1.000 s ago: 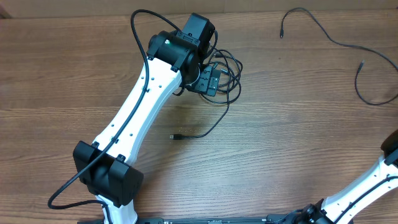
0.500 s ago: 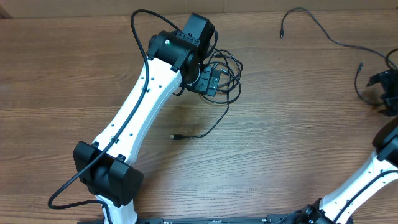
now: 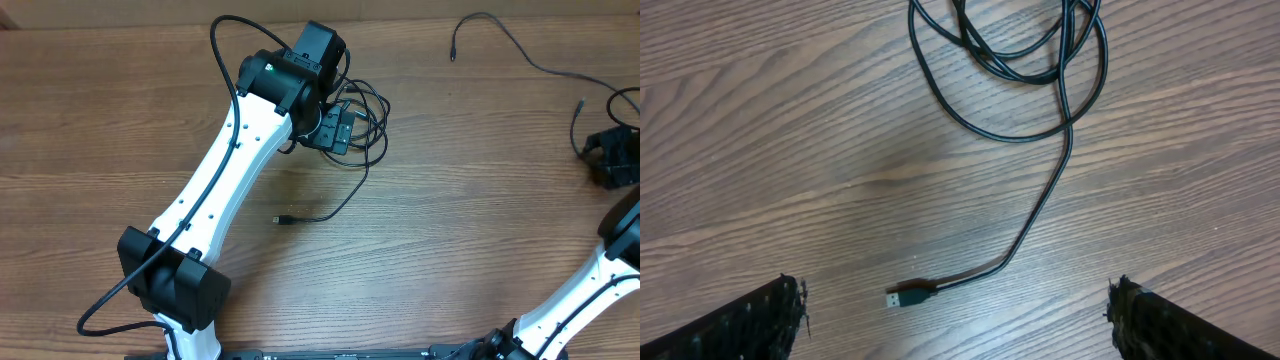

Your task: Untangle cables

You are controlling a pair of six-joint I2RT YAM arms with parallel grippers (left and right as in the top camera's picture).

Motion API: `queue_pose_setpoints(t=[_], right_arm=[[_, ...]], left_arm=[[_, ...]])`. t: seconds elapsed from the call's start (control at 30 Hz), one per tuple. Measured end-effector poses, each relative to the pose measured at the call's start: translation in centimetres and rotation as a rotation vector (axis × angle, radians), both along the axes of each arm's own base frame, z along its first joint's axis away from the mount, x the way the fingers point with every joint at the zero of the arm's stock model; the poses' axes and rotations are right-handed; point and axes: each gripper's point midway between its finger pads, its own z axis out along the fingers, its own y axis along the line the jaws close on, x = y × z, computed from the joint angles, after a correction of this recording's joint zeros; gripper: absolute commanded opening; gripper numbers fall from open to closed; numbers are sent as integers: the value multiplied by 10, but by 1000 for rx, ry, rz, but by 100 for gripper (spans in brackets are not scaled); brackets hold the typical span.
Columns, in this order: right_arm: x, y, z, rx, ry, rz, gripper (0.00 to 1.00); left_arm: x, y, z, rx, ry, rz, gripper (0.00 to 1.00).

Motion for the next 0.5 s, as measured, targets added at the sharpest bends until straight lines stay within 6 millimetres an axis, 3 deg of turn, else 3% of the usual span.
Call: queue_pose_setpoints(t=[0.3, 0.5], right_arm=[[14, -12, 1, -51, -60, -5, 40], [14, -14, -1, -63, -58, -7, 39]], left_arm=[[0, 0, 0, 0, 1, 0, 100], [0, 0, 0, 0, 0, 0, 100]])
